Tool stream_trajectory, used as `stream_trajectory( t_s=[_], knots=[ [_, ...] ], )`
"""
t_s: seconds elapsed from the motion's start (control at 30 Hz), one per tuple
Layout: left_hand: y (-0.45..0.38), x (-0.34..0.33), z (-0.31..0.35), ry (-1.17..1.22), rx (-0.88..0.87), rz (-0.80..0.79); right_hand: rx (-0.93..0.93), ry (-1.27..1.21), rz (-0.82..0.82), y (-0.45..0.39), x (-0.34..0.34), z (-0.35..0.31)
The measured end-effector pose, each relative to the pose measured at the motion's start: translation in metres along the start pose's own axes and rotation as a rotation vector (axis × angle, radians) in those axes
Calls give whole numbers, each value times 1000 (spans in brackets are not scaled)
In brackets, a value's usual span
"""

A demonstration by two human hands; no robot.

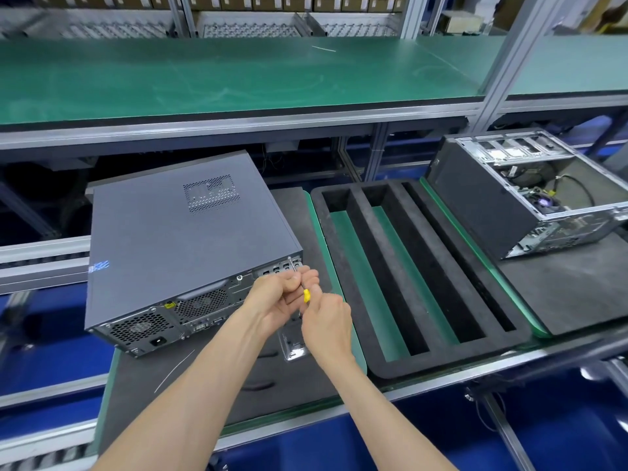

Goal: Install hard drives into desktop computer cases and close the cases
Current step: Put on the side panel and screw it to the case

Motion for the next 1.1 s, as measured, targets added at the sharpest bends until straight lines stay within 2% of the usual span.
stream_trajectory(
  t_s=[0.07,0.13,0.4,0.5,0.6,0.73,0.8,0.9,0.93,0.97,1.1],
  knots=[
    [-2,2,2,-44,-15,56,-124,-192,-31,-2,-2,8],
    [-4,4,4,-76,-37,94,-94,-239,3,-4,3,6],
    [-6,9,8,-129,-93,188,242,-18,145,-1,17,-7],
    [-5,11,7,-134,-117,222,290,10,176,1,19,-10],
    [-2,10,8,-141,-152,187,276,9,145,1,17,-7],
    [-1,1,4,-135,-141,42,228,16,95,-1,12,-5],
    [-2,-1,2,-90,-105,9,152,-24,34,1,6,-2],
    [-1,3,3,-52,-72,79,-272,-430,-134,2,-15,19],
    [-1,5,4,-62,-71,109,-365,-504,-159,3,-18,24],
    [-1,6,5,-80,-72,129,-375,-508,-160,1,-18,25],
    [-5,7,9,-163,-86,153,-47,-282,36,-4,2,10]
  ],
)
Point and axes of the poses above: each hand's wrist, its own y-axis away from the middle knuckle, its own x-axis out of the back of the hand, z = x × y, the point moved 8 cm from there along -y, towards the middle knuckle, and after that the axes turned 8 degrees about z, right-handed, at the moved point
